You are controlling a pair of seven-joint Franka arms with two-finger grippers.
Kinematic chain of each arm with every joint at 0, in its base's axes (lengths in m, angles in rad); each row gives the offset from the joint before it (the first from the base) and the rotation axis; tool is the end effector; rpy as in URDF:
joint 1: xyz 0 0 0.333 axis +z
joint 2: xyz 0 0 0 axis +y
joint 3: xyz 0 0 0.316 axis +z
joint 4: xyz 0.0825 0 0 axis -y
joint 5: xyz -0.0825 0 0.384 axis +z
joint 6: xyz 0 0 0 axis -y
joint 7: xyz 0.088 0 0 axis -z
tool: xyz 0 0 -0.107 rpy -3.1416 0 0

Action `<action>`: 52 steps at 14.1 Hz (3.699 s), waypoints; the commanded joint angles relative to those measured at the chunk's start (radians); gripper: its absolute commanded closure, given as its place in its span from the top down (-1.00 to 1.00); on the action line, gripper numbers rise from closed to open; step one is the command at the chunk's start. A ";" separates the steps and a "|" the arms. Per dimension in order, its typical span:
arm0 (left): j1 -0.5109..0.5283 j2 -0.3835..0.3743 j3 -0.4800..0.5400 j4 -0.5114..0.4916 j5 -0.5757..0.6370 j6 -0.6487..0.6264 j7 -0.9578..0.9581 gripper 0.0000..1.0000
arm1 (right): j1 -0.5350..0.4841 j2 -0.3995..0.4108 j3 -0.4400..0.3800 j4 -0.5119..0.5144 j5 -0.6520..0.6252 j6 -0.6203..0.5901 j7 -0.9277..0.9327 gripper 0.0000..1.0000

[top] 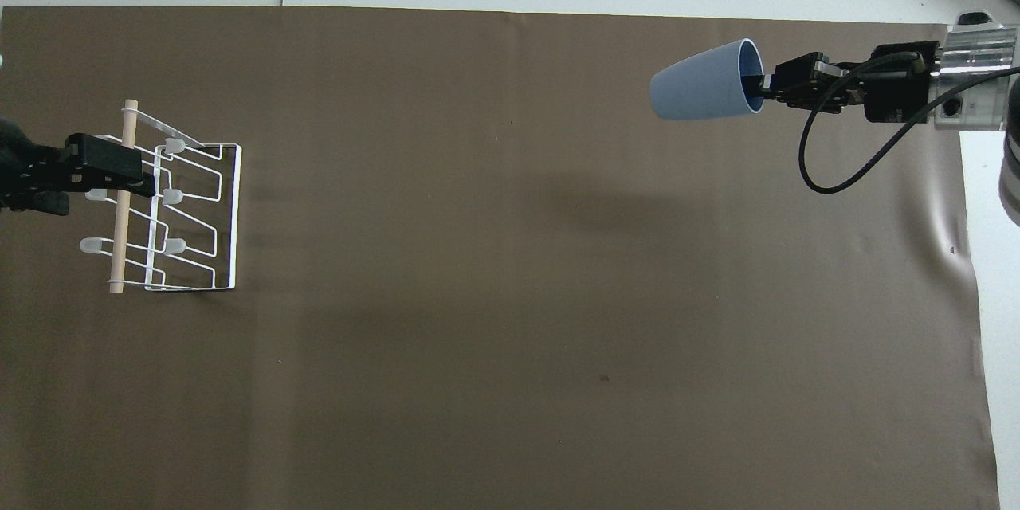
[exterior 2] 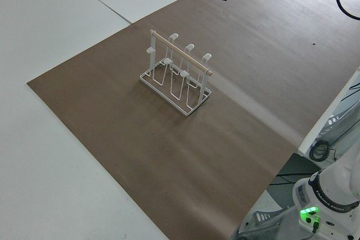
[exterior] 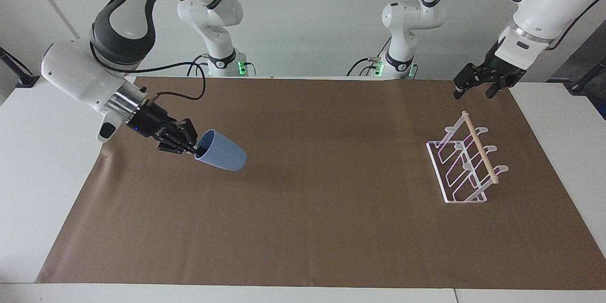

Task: Hang cup on cup holder
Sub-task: 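Lift the blue cup with the right gripper while the left gripper rises, then carry the cup toward the left gripper while the left gripper approaches it, then close the left gripper on the cup bottom and open the right gripper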

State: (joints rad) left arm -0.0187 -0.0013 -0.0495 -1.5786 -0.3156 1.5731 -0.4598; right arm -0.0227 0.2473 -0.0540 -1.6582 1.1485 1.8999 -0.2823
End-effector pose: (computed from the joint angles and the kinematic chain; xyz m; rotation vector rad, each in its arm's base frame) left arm 0.5507 -0.0709 0.6270 2.7809 0.5536 -0.1235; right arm 0.6519 0.0198 0.5034 -2.0719 0.2147 -0.2159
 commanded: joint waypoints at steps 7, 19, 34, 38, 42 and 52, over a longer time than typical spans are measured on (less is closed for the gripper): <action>-0.001 0.093 -0.136 0.098 -0.140 0.116 -0.756 1.00 | 0.115 -0.140 0.003 -0.277 0.455 0.053 0.015 -1.00; -0.046 0.257 -0.316 0.262 -0.155 0.249 -1.370 1.00 | 0.314 -0.167 0.003 -0.350 0.651 0.234 0.012 -1.00; -0.178 0.323 -0.311 0.252 -0.142 0.456 -1.567 1.00 | 0.343 -0.175 0.003 -0.361 0.657 0.222 -0.060 -1.00; -0.172 0.319 -0.308 0.244 -0.105 0.439 -1.568 0.67 | 0.343 -0.175 0.003 -0.359 0.657 0.220 -0.060 -1.00; -0.168 0.317 -0.306 0.236 -0.091 0.436 -1.565 -1.00 | 0.339 -0.175 0.003 -0.359 0.657 0.217 -0.060 -1.00; -0.138 0.247 -0.305 0.178 0.084 0.384 -1.482 -1.00 | 0.339 -0.175 0.003 -0.359 0.657 0.228 -0.029 0.82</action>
State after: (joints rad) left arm -0.1781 0.2968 -0.3609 -1.3502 -0.2477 1.9741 -1.9750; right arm 0.3207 0.0970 -0.0520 -1.9933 1.7776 2.1254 -0.3119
